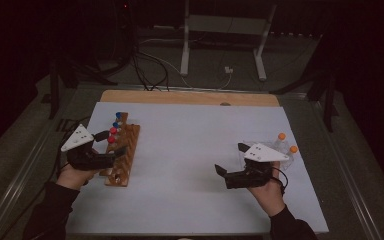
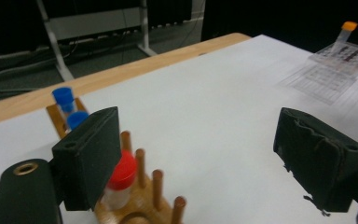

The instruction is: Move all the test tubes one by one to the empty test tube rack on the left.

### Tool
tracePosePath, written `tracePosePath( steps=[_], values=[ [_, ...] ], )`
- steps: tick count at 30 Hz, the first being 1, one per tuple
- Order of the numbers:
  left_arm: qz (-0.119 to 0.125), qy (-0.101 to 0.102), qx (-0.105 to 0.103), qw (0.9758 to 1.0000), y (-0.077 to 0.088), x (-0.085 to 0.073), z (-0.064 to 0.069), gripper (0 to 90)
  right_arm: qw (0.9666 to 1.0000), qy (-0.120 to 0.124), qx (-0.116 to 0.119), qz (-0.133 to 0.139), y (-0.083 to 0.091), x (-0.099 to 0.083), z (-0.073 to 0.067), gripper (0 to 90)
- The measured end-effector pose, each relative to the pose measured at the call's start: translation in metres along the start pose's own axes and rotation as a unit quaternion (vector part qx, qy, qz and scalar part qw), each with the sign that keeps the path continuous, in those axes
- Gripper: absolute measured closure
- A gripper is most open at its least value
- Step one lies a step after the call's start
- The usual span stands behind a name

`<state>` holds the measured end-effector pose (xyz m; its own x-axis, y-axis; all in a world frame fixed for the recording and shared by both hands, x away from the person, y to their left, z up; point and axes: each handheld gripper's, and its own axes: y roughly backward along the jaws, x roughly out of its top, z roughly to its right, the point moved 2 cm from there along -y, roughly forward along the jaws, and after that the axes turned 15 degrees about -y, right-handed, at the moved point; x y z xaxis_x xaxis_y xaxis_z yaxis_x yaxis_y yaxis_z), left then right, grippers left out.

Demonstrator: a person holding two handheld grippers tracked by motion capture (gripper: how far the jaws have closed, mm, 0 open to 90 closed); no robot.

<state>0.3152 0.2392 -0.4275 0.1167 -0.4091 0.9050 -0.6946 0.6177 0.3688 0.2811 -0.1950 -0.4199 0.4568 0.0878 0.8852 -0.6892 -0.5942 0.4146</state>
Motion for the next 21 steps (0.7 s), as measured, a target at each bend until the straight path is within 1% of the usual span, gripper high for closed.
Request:
tracePosePath(
  steps=[1, 5, 7, 9, 15, 18, 21],
  values=[
    [0.004, -0.001, -0.003, 1.0, 0.001, 0.002, 0.002, 11.8, 1.0, -0.004, -0.004, 0.001, 0.002, 0.0, 0.003, 0.0],
    [0.015, -0.008, -0.017, 0.9997, 0.004, 0.011, 0.013, 8.5, 0.9993, -0.011, -0.031, 0.016, 0.012, -0.001, 0.016, 0.0],
    [0.02, -0.012, -0.029, 0.9993, 0.005, 0.015, 0.019, 7.0, 0.9987, -0.019, -0.043, 0.018, 0.018, -0.002, 0.024, 0.0],
    [0.028, -0.01, -0.045, 0.9985, 0.004, 0.018, 0.025, 5.0, 0.9979, -0.025, -0.056, 0.022, 0.024, -0.005, 0.032, 0.0],
    [0.024, -0.022, -0.077, 0.9965, -0.003, 0.021, 0.041, 3.9, 0.9941, -0.05, -0.094, 0.021, 0.039, -0.016, 0.057, 0.0],
    [0.024, -0.024, -0.088, 0.9956, -0.006, 0.021, 0.046, 3.8, 0.992, -0.058, -0.111, 0.019, 0.045, -0.022, 0.066, 0.0],
    [0.022, -0.027, -0.095, 0.9949, -0.008, 0.021, 0.049, 3.8, 0.9895, -0.067, -0.127, 0.014, 0.049, -0.029, 0.075, 2.3]
  ],
)
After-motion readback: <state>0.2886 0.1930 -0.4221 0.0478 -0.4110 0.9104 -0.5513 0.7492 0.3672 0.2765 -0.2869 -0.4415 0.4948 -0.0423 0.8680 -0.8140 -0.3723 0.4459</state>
